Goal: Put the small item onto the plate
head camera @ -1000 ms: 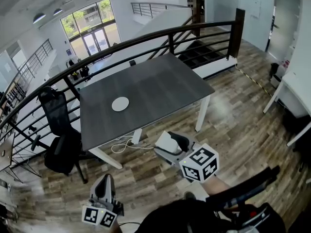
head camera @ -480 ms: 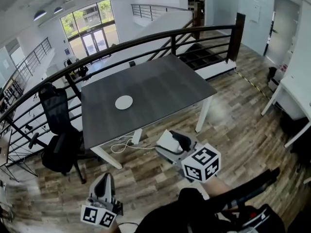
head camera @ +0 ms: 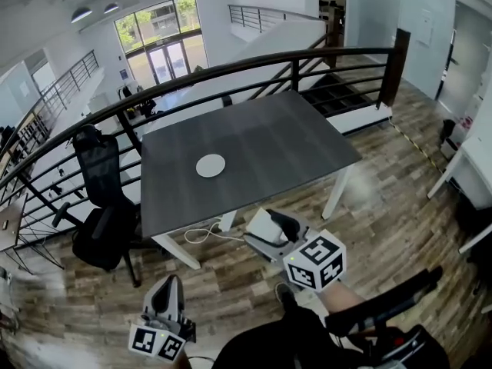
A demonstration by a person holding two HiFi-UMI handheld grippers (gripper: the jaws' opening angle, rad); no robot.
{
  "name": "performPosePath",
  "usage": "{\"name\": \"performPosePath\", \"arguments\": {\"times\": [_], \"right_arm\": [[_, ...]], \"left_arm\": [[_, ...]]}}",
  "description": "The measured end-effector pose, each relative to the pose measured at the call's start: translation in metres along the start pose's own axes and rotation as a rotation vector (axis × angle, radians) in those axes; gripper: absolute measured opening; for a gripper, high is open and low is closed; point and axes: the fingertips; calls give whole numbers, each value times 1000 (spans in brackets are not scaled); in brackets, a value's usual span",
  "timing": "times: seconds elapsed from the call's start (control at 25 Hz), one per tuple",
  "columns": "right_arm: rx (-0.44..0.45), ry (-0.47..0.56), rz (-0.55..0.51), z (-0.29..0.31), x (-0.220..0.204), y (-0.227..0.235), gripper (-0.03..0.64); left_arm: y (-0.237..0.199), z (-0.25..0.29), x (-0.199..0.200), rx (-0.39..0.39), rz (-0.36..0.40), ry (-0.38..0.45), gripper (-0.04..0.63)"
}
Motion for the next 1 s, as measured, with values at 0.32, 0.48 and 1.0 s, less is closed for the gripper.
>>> {"name": "performPosePath", "arguments": {"times": [0.32,0.48,1.0], "right_arm": [[67,20,-19,30,31,62,319],[91,29,-17,41,43,100,319],[172,24,3,71,59,201,319]], "left_arm": [[0,64,26,56,15,4,3],[3,105,36,72,21,-13,3],[13,213,48,137,23,-53,3]]}}
Point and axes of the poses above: the fingertips, and each gripper's own axes: z forward along the fingers, y to its right, x out of its top, and after that the axes turned 12 degrees about -y, right-handed
